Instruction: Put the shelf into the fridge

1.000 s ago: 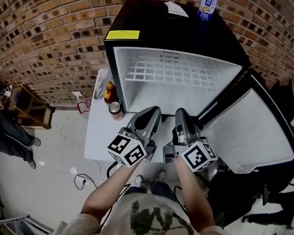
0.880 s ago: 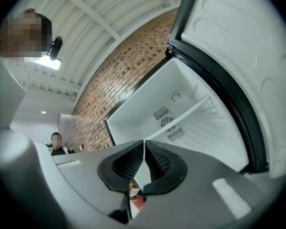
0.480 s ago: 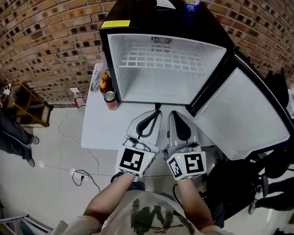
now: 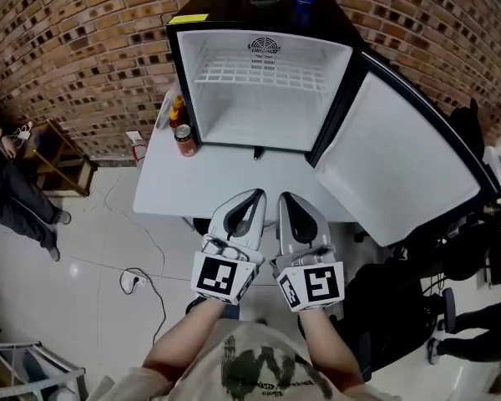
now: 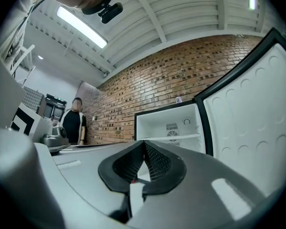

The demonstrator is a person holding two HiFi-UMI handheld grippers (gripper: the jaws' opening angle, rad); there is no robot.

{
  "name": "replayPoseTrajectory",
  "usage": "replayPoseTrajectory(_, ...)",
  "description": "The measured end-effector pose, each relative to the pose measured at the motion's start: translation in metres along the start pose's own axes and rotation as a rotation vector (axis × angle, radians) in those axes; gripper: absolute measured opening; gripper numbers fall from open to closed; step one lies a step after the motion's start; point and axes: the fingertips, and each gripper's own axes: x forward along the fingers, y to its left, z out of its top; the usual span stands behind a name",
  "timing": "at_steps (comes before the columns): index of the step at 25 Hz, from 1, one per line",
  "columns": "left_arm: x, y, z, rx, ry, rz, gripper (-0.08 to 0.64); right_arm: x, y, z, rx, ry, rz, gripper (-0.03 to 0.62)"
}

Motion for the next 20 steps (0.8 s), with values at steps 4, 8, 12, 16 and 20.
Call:
replayPoseTrajectory(4, -0.036, -0.030, 0.000, 0.002, -0.006, 0.016, 0.000, -0.042, 0.015, -0.001, 0.001, 0.007, 0.032, 0.000)
replayPoseTrajectory(8, -0.069, -0.051, 0.007, 0.019, 0.012, 0.027, 0.000, -0.074, 0.033, 0.001, 0.006, 0.016, 0.059, 0.000)
replayPoseTrajectory(12, -0.095, -0.065, 0.021, 0.016, 0.011, 0.020, 0.000, -0.099, 0.052, 0.010, 0.005, 0.010, 0.062, 0.000)
replayPoseTrajectory(16, -0.118, -0.068, 0.024, 0.023, 0.001, 0.011, 0.000, -0.115, 0.068, 0.012, 0.015, 0.004, 0.057, 0.000)
replayPoseTrajectory(20, -0.130, -0.068, 0.031, 0.017, 0.001, -0.010, 0.000, -0.120, 0.080, 0.015, 0.013, -0.004, 0.040, 0.000)
